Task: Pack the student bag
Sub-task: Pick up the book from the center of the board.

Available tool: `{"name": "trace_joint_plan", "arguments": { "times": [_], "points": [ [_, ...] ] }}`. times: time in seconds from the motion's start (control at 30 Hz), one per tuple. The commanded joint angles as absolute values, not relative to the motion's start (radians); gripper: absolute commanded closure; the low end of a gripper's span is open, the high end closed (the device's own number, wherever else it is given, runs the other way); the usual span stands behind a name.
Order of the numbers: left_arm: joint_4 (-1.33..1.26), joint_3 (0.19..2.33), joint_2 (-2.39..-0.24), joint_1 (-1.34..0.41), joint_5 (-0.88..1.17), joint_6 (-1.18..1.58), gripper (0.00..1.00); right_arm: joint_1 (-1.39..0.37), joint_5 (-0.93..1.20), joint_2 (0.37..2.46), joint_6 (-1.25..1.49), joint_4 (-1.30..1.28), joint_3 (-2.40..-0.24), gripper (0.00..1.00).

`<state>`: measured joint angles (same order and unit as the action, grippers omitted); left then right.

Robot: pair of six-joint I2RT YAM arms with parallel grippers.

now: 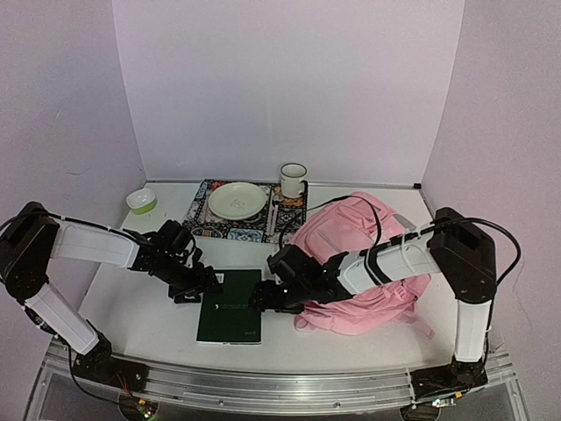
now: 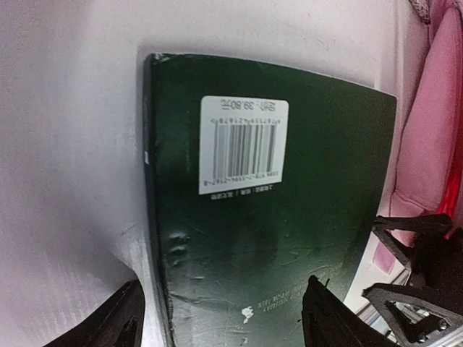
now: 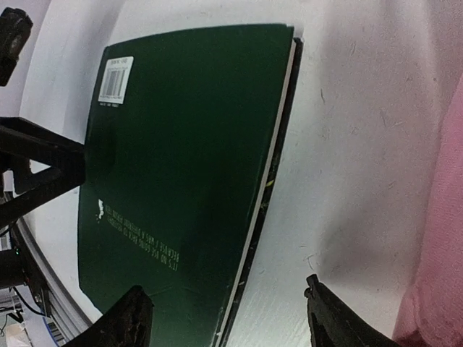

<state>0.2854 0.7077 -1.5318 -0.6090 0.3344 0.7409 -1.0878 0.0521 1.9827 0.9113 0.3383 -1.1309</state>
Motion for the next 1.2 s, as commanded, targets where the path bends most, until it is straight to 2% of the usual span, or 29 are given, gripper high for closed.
{"name": "trace_joint_plan", "arguments": {
  "times": [0.0, 0.13, 0.27, 0.47, 0.83, 1.03, 1.17],
  "points": [
    [0.24, 0.665, -1.523, -0.628, 0.422, 0.754, 0.25, -1.091, 0.067, 2.049, 0.978, 0.35, -1.17, 0.28],
    [0.182, 0.648, -1.528, -0.645, 0.471, 0.781, 0.27, -1.092, 0.092, 2.098, 0.997, 0.36, -1.196, 0.29],
    [0.113, 0.631, -1.538, -0.661, 0.519, 0.817, 0.28, -1.091, 0.139, 2.112, 1.014, 0.404, -1.205, 0.35],
    [0.04, 0.612, -1.538, -0.664, 0.524, 0.86, 0.29, -1.092, 0.196, 2.04, 1.003, 0.468, -1.203, 0.47],
    [-0.074, 0.573, -1.471, -0.665, 0.488, 0.934, 0.3, -1.092, 0.217, 1.905, 0.981, 0.513, -1.171, 0.57],
    [-0.092, 0.551, -1.449, -0.665, 0.474, 0.95, 0.3, -1.092, 0.212, 1.899, 0.985, 0.539, -1.166, 0.62],
    [-0.101, 0.537, -1.425, -0.665, 0.457, 0.963, 0.3, -1.091, 0.197, 1.912, 0.997, 0.539, -1.165, 0.7]
  ]
}}
